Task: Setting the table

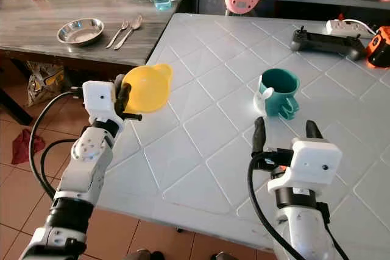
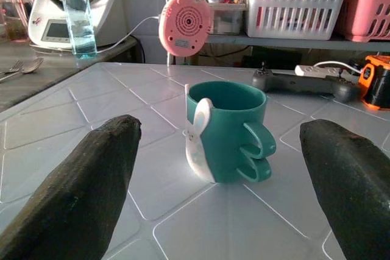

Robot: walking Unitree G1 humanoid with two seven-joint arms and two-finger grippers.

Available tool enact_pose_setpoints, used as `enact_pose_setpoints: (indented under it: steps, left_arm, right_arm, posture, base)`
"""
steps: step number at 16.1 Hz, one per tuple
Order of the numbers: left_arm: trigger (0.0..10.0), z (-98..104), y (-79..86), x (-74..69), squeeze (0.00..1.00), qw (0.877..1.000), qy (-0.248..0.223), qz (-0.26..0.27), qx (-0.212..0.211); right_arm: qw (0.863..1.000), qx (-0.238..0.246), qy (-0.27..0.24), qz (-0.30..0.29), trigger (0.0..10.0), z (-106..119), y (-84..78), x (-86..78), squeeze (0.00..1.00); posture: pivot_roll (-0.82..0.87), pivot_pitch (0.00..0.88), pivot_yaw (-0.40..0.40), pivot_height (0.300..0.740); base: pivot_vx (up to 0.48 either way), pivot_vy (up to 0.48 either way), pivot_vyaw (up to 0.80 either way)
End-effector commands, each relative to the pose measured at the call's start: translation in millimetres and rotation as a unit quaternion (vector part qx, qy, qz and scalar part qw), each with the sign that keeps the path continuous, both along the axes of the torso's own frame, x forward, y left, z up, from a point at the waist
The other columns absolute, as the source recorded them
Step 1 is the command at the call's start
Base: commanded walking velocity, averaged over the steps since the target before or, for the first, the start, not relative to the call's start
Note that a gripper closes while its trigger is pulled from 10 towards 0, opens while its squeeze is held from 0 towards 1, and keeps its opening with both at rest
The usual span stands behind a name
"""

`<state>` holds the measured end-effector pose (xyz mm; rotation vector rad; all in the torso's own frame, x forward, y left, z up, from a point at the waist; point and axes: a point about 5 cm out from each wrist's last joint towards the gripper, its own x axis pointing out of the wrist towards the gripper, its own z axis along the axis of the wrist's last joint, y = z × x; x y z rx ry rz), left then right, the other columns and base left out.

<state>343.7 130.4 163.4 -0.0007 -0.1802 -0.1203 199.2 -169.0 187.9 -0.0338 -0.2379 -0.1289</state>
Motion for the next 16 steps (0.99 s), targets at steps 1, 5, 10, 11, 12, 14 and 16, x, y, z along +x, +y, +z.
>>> enact_pose_setpoints:
  steps: [1, 5, 10, 11, 12, 14, 16]
  left_arm:
    - [6.7, -0.3, 0.7, -4.5, 0.0, 1.0, 0.003, -0.006, 0.0]
    - [10.0, 3.3, 0.1, -4.7, 0.0, 0.999, 0.007, -0.031, -0.015]
    - [10.0, 4.4, -13.5, -4.3, 0.0, 0.997, 0.026, -0.071, -0.024]
    - [10.0, 4.4, -14.2, -4.1, 0.0, 0.997, 0.027, -0.074, -0.025]
    - [10.0, 5.8, -14.7, -3.4, 0.0, 0.996, 0.025, -0.077, -0.027]
    - [10.0, 6.5, -15.4, -2.4, 0.0, 0.996, 0.026, -0.083, -0.024]
    - [10.0, 6.3, -15.7, -1.8, 0.0, 0.996, 0.029, -0.084, -0.027]
  right_arm:
    - [1.0, 0.0, -0.006, -0.003, 10.0, 1.4, -1.3, -0.7, 0.0]
    - [1.0, -0.004, -0.003, 0.003, 10.0, 0.1, -2.5, -0.6, 0.0]
    - [1.0, -0.01, -0.006, 0.001, 10.0, 2.2, -4.6, -1.3, 0.0]
    - [1.0, -0.01, -0.004, 0.0, 10.0, 1.6, -5.0, -1.9, 0.0]
    - [1.0, -0.011, -0.002, 0.0, 10.0, 0.8, -5.2, -3.2, 0.0]
    - [1.0, -0.013, 0.001, -0.001, 10.0, -0.6, -7.1, -4.7, 0.0]
    - [1.0, -0.014, 0.001, -0.002, 10.0, -0.3, -7.7, -4.1, 0.0]
  posture:
    - [-0.02, 0.117, 0.013, 0.714]
    - [-0.02, 0.111, 0.008, 0.714]
    - [-0.03, 0.11, 0.011, 0.714]
    - [-0.03, 0.11, 0.013, 0.714]
    - [-0.03, 0.111, 0.016, 0.714]
    - [-0.03, 0.11, 0.017, 0.714]
    - [-0.03, 0.11, 0.017, 0.714]
  base:
    - [0.0, 0.0, 0.0]
    - [0.0, 0.0, 0.0]
    - [0.0, 0.0, 0.0]
    - [0.0, 0.0, 0.0]
    - [0.0, 0.0, 0.0]
    - [0.0, 0.27, 0.0]
    - [0.0, 0.272, 0.0]
